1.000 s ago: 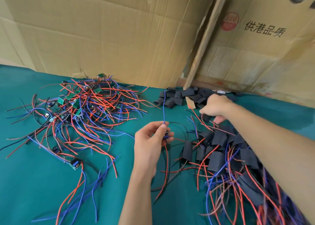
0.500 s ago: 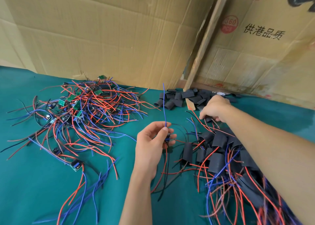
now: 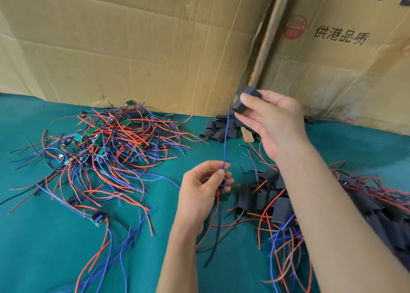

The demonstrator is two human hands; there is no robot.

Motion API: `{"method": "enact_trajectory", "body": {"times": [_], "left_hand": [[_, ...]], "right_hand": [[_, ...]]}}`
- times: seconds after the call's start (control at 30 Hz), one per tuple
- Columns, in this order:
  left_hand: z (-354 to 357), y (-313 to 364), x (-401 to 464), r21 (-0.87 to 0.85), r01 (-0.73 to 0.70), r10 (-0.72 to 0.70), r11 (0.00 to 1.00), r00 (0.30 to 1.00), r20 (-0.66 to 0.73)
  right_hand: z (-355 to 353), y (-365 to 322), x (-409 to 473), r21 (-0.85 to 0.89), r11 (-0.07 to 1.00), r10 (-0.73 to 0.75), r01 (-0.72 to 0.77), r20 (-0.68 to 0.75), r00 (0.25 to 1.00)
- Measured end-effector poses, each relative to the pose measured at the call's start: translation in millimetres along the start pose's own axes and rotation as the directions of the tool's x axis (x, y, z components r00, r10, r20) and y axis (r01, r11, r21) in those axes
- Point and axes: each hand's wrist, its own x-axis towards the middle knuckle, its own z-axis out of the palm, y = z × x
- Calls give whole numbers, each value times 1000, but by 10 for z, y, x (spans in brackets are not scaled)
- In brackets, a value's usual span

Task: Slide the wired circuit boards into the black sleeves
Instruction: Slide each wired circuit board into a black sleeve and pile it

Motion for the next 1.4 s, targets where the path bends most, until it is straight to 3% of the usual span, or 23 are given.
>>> {"method": "enact_trajectory", "body": {"times": [0.2, 0.5, 0.9, 1.07, 1.27, 1.4], "left_hand": [[10, -14, 2, 16, 4, -5, 1000, 1000, 19], [0, -18, 1, 47, 5, -6, 999, 1000, 17], [-13, 2, -2, 13, -14, 14, 1000, 1000, -9], [-43, 7, -4, -4, -53, 53, 999, 998, -28], [-94, -12, 7, 74, -58, 56, 996, 998, 26], [-94, -11, 1, 165, -108, 113, 980, 993, -20]], "right_hand": [[-47, 9, 8, -83, 996, -8, 11, 26, 1000], [-59, -5, -27, 29, 999, -27, 25, 56, 998], [-105, 267, -225, -294, 956, 43, 8, 165, 985], [-216, 564, -440, -538, 839, -16, 81, 123, 992], [-245, 769, -518, -484, 874, -24, 48, 57, 998], [-237, 815, -514, -450, 893, -11, 26, 36, 999]]}}
